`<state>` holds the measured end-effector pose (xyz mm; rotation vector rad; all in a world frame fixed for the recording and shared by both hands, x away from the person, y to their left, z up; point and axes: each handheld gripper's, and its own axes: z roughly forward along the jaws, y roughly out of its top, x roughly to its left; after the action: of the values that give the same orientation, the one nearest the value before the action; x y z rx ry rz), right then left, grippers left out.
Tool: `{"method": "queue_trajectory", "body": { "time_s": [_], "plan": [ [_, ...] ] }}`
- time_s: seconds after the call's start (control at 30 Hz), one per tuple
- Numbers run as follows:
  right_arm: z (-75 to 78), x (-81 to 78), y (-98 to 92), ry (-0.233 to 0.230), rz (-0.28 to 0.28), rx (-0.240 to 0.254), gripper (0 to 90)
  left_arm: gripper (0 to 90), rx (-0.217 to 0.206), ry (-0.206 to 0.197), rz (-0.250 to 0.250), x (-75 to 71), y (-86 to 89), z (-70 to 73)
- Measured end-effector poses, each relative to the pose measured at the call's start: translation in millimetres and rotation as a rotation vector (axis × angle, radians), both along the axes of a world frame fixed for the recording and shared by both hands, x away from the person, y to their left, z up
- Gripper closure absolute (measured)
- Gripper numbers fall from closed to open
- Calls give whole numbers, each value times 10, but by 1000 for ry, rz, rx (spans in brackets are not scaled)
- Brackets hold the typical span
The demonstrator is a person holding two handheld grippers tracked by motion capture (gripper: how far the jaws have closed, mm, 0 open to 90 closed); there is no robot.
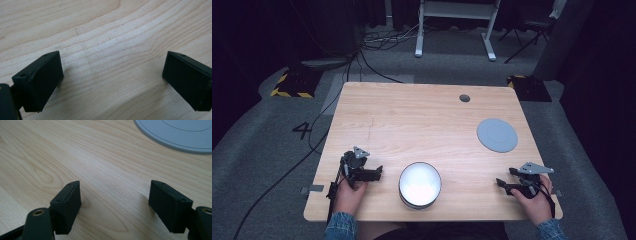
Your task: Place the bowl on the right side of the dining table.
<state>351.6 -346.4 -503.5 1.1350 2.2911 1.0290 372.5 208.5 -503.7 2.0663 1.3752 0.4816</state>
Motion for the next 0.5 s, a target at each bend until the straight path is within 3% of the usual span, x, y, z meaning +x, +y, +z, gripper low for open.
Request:
{"method": "queue_trajectory", "body": {
  "time_s": [0.5],
  "plan": [
    [0, 1, -1, 0, 1, 0, 260, 32, 2, -3, -1, 2, 1, 0]
  ]
}}
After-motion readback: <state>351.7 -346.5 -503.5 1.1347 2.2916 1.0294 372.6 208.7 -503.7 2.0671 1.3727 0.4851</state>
